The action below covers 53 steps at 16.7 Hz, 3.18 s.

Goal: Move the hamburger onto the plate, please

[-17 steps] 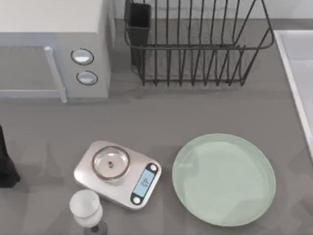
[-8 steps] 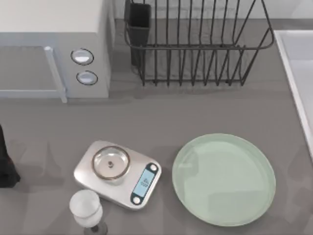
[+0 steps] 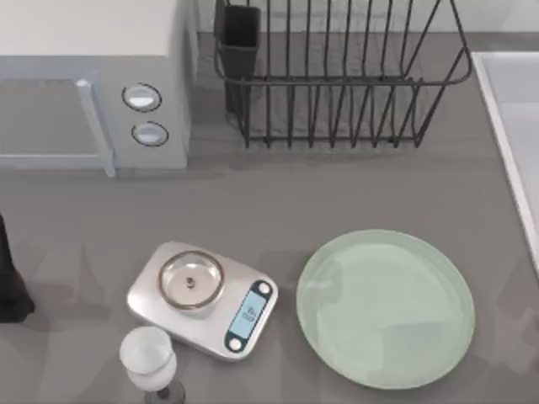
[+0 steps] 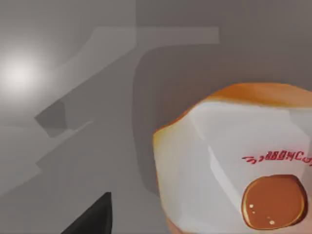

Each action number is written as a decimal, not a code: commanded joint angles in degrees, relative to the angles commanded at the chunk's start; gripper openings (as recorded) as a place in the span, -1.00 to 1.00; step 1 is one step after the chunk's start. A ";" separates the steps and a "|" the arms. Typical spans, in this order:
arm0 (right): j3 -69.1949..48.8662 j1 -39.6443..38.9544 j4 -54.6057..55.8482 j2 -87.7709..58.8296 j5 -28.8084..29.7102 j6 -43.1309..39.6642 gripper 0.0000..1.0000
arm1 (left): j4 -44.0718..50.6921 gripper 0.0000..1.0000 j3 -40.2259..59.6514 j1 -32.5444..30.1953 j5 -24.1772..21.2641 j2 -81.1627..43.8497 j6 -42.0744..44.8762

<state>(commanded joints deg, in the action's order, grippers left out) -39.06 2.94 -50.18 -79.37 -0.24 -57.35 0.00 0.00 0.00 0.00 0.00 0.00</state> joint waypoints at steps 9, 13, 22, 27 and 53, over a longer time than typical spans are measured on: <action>8.05 -0.09 16.54 -8.36 -0.02 0.16 1.00 | 0.00 1.00 0.00 0.00 0.00 0.00 0.00; 8.05 -0.09 16.54 -8.36 -0.02 0.16 0.70 | 0.00 1.00 0.00 0.00 0.00 0.00 0.00; 8.05 -0.09 16.54 -8.36 -0.02 0.16 -0.66 | 0.00 1.00 0.00 0.00 0.00 0.00 0.00; 8.05 -0.09 16.54 -8.36 -0.02 0.16 -1.00 | 0.00 1.00 0.00 0.00 0.00 0.00 0.00; -12.66 -0.83 -16.69 4.31 -0.23 -0.75 -1.00 | 0.00 1.00 0.00 0.00 0.00 0.00 0.00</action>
<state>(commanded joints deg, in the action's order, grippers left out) -51.72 2.11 -66.87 -75.06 -0.46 -58.10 0.00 0.00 0.00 0.00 0.00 0.00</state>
